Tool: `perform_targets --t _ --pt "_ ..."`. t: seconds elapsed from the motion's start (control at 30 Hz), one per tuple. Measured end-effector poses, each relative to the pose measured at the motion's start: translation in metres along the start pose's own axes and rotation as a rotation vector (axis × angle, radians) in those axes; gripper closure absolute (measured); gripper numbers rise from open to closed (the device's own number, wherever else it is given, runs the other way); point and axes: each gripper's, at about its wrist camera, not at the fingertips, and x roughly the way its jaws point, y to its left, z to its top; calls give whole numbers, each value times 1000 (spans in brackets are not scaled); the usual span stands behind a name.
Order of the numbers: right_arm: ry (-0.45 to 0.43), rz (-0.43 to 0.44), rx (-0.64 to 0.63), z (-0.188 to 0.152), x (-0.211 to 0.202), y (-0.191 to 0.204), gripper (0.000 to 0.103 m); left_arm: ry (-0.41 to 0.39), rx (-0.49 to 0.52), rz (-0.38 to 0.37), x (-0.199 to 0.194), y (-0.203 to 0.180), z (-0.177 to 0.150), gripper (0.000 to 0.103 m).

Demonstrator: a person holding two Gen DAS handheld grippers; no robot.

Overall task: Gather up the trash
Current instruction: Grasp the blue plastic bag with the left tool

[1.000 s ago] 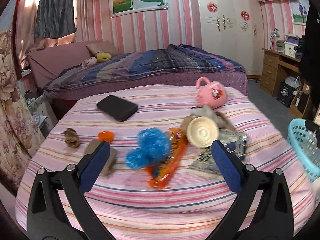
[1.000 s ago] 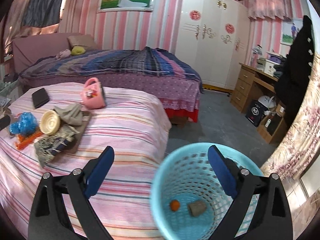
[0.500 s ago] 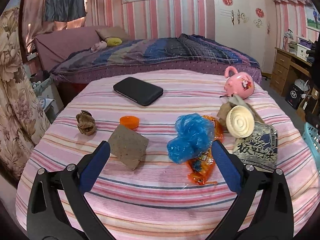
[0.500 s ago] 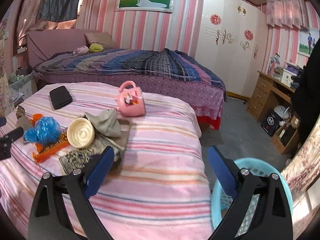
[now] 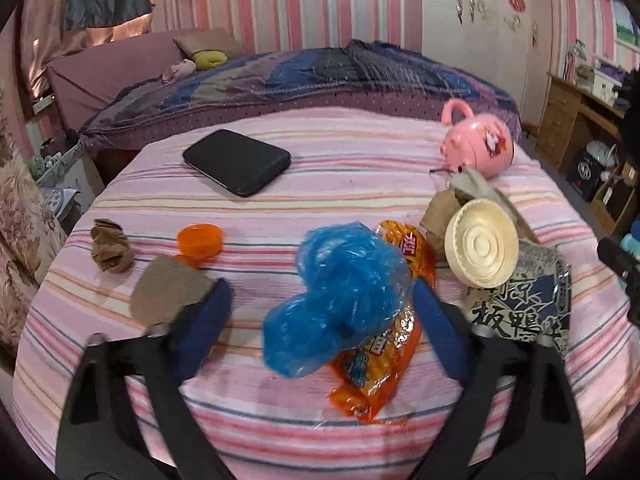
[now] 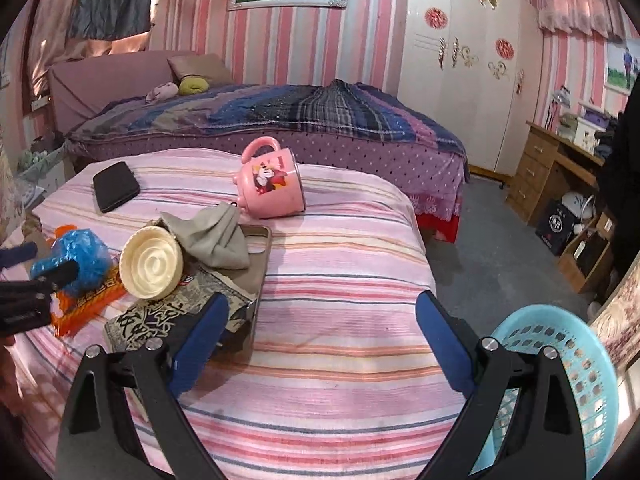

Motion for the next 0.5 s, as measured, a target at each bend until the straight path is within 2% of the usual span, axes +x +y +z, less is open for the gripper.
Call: perform_targets --t 0.03,0.07,0.1,0.2,0.37,0.5 --pt "2 4 3 0 1 1 10 20 10 -9 4 -2 -1 42" --pt "1 8 1 0 2 2 10 31 16 -17 7 -3 -2 50" --pt "1 11 -3 1 2 3 10 42 25 -24 9 -3 -4 61" --pt "-5 30 -17 2 0 12 10 26 35 -18 4 1 -6 72" --pt "-7 95 -52 7 -1 47 10 -39 -14 -18 -23 23 2 73" --pt "10 121 -97 10 6 80 10 -69 -16 18 -35 37 4 73"
